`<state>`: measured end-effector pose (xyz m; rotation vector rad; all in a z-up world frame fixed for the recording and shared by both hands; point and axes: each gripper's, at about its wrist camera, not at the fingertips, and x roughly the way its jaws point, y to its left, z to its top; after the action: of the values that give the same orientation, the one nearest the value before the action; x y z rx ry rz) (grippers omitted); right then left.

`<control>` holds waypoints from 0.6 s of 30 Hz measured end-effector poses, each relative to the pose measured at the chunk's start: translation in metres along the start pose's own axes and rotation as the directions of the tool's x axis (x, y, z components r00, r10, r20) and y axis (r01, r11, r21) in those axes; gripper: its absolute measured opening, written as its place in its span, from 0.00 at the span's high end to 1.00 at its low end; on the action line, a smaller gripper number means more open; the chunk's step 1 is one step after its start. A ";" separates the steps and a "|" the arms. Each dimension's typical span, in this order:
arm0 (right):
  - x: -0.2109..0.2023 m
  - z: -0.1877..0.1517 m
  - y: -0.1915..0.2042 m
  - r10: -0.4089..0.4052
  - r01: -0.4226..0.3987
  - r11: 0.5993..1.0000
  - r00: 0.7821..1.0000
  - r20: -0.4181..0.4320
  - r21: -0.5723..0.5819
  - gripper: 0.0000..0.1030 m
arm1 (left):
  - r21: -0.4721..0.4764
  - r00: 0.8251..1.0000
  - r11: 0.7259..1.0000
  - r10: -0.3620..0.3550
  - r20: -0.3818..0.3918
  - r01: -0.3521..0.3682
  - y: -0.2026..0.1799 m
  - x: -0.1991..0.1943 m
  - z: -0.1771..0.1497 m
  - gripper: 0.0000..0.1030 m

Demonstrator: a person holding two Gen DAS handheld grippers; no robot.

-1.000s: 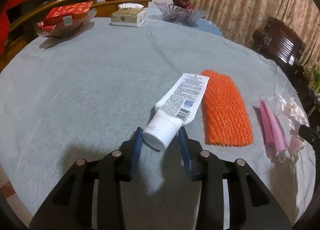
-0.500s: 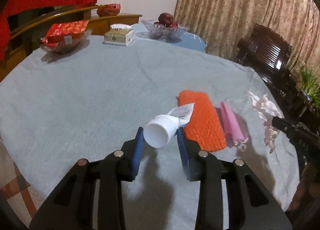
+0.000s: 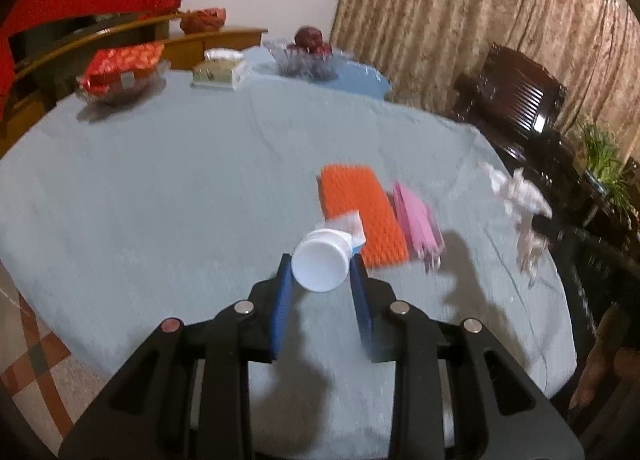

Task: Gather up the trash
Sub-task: 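Grasp the white toothpaste tube by its cap with the left gripper and lift it, then carry the toothpaste tube and tissue over the bin and open both grippers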

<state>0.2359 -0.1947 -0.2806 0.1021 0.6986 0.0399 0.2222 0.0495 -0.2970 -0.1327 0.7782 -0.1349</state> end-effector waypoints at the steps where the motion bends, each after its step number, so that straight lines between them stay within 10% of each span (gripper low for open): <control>1: -0.002 0.000 -0.001 -0.001 0.001 1.000 1.000 0.002 0.002 0.91 | 0.012 0.999 1.000 -0.014 -0.030 0.014 -0.001 0.004 -0.003 0.73; 10: -0.009 -0.001 -0.007 -0.006 0.006 1.000 1.000 0.012 0.011 0.91 | 0.046 0.997 0.999 -0.021 -0.080 0.024 -0.005 0.032 -0.019 0.45; 15: -0.005 -0.001 -0.006 -0.007 0.007 1.000 1.000 0.006 0.007 0.91 | 0.068 0.995 0.998 0.012 -0.096 -0.005 -0.010 0.050 -0.019 0.45; 18: -0.005 -0.002 -0.008 -0.006 0.006 1.000 1.000 0.002 0.006 0.91 | 0.058 0.993 0.998 -0.002 -0.116 0.009 -0.007 0.059 -0.017 0.61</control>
<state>0.2312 -0.2028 -0.2797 0.1059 0.6971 0.0320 0.2517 0.0316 -0.3487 -0.0718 0.8890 -0.1717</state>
